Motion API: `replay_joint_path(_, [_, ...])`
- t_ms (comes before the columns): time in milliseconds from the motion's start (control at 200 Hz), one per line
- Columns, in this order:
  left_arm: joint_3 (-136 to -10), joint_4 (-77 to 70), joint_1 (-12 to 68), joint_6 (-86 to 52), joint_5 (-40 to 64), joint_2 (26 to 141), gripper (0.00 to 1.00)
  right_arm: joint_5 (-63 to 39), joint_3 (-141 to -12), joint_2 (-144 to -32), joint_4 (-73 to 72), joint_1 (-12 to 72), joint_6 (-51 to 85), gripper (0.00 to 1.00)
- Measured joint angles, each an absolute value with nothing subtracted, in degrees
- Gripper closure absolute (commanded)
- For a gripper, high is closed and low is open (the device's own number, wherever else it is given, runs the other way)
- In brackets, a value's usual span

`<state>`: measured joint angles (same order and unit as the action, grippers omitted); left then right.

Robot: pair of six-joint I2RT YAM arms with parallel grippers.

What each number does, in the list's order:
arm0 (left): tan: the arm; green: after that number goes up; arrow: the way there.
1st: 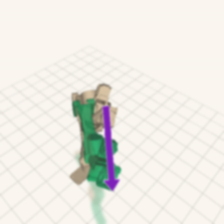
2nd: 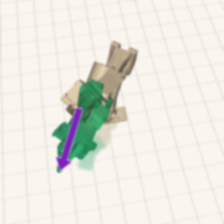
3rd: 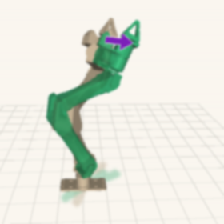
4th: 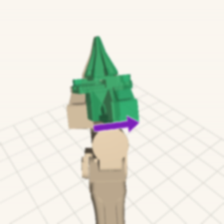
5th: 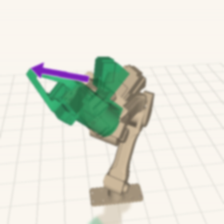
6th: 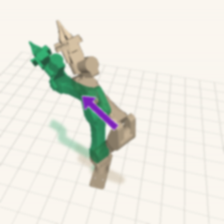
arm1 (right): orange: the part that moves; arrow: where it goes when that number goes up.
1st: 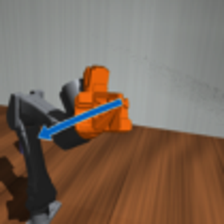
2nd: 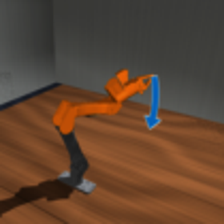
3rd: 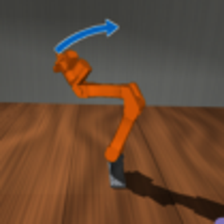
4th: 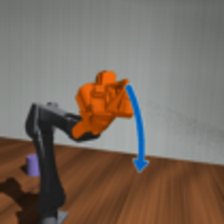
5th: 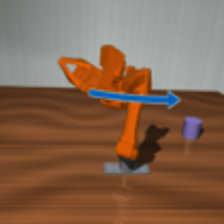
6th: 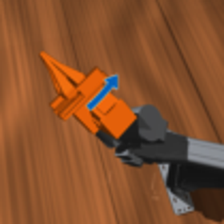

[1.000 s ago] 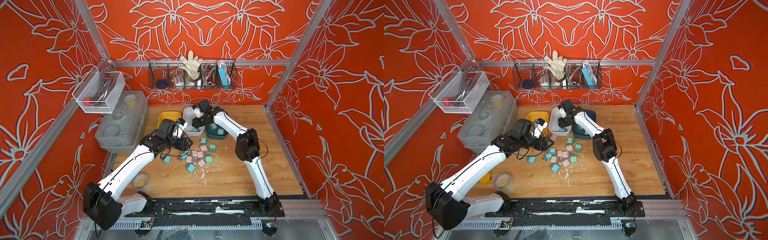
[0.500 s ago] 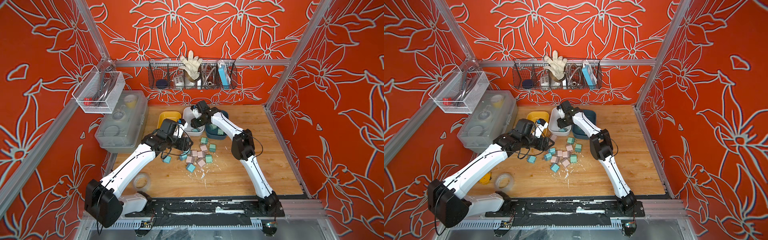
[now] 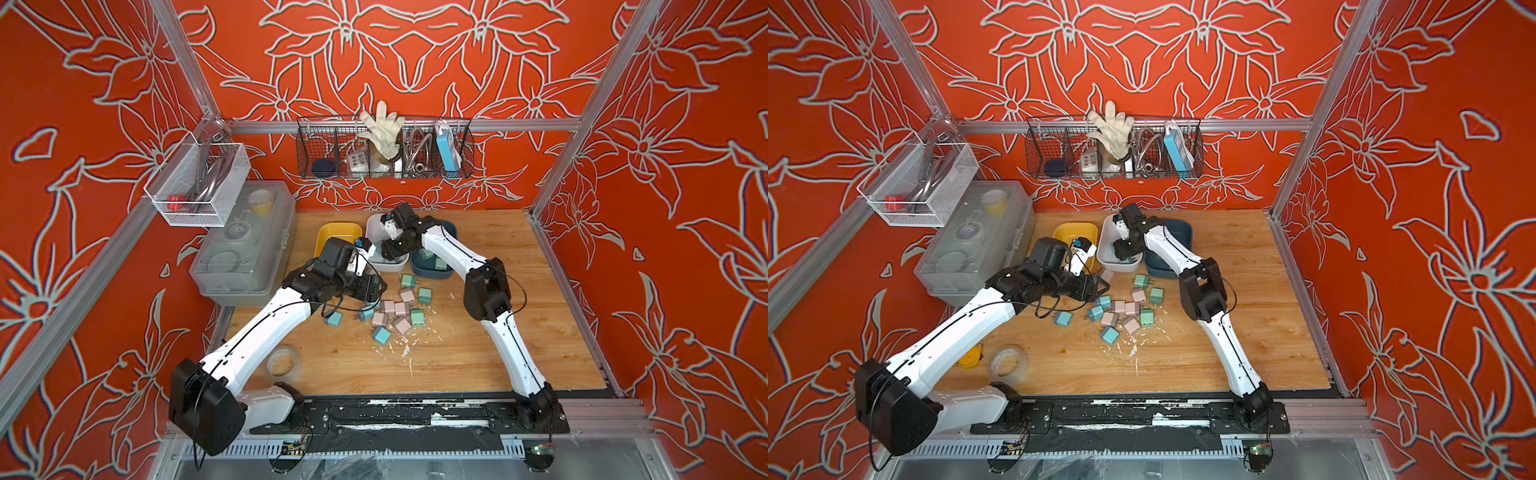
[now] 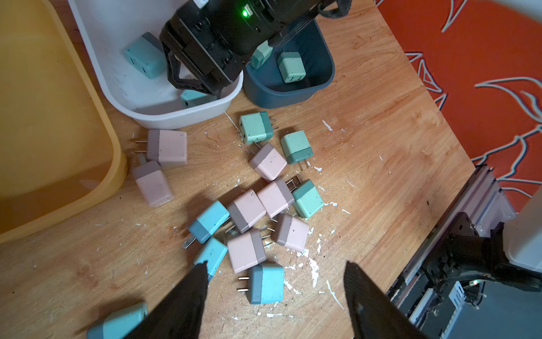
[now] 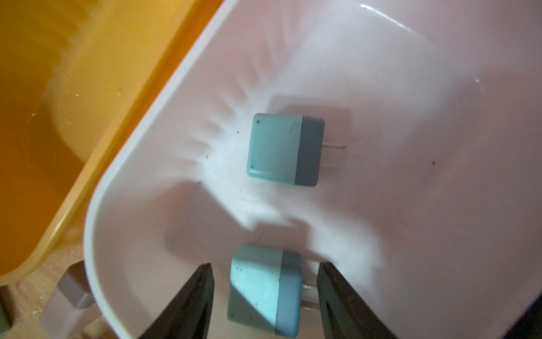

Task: Place the plugs by color into the storage box
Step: Place the plug in the storage box, then pick up the plug from the center of the board.

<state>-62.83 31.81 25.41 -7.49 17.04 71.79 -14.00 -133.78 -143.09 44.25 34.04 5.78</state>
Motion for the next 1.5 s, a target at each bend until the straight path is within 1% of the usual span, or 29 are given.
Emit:
replay_joint_path(225, [-62.8,31.8,25.4,-7.5,17.0,71.0,0.26,-14.0,-130.1,-139.0,42.8,34.2,5.7,0.43])
replay_joint_path(400, [-62.8,31.6,25.4,-7.5,17.0,69.6,0.27,-14.1,-122.3,-132.5,39.8,34.2,6.8,0.45])
replay_joint_path(596, [-62.5,30.6,25.4,-7.6,17.0,68.2,0.27,-14.2,-109.1,-121.2,35.4,34.2,8.4,0.47])
replay_joint_path(871, [-60.2,28.3,25.4,-11.0,18.2,67.9,0.28,-13.7,-85.4,-101.4,27.7,34.2,11.5,0.48])
replay_joint_path(1096, [-55.2,26.7,25.4,-14.5,16.7,64.1,0.28,-13.5,-70.9,-90.2,24.1,34.2,13.2,0.47])
replay_joint_path(1206, [-51.1,25.7,25.4,-17.3,14.8,61.3,0.29,-13.6,-66.3,-87.1,23.0,34.2,13.7,0.47])
replay_joint_path(1306, [-46.1,23.8,25.4,-20.9,13.0,59.2,0.3,-14.7,-64.4,-86.9,21.9,34.2,14.2,0.47])
replay_joint_path(1496, [-39.3,21.3,25.5,-26.6,9.6,59.1,0.3,-17.2,-61.3,-86.9,20.2,34.9,14.8,0.47])
